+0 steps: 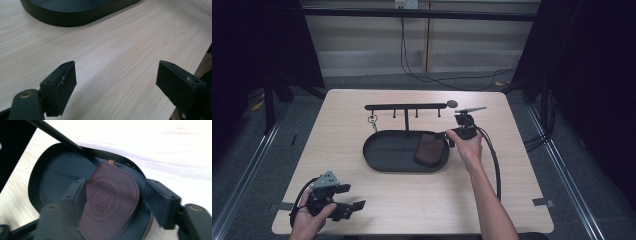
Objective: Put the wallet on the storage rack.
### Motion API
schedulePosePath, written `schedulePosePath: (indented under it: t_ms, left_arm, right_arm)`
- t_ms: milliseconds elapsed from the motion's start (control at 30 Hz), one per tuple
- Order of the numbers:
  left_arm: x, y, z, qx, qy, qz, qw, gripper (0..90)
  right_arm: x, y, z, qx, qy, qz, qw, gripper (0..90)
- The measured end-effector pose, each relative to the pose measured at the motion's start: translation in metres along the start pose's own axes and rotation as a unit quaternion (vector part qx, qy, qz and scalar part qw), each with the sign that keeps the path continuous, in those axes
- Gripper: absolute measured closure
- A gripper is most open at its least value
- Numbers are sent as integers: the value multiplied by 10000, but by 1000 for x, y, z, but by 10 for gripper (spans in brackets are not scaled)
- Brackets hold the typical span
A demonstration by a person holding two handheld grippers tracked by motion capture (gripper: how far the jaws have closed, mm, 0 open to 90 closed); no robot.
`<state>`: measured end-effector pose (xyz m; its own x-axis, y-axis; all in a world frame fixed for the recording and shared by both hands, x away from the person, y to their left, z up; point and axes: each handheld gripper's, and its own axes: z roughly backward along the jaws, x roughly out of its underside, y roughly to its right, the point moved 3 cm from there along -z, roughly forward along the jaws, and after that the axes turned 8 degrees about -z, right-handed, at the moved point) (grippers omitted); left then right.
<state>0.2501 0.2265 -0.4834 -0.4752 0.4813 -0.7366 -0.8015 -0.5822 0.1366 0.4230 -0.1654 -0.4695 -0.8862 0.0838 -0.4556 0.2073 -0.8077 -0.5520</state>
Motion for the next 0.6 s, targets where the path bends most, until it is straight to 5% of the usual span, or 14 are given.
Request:
schedulePosePath:
  t_ms: [300, 600]
  left_arm:
    - [0, -2, 0, -34, 48, 75, 10000, 164]
    - [0, -5, 1, -57, 19, 155, 9999, 164]
  right_arm:
    - [3, -11, 18, 56, 197, 388, 9990, 188]
    - [16, -8, 36, -87, 370, 546, 9978, 141]
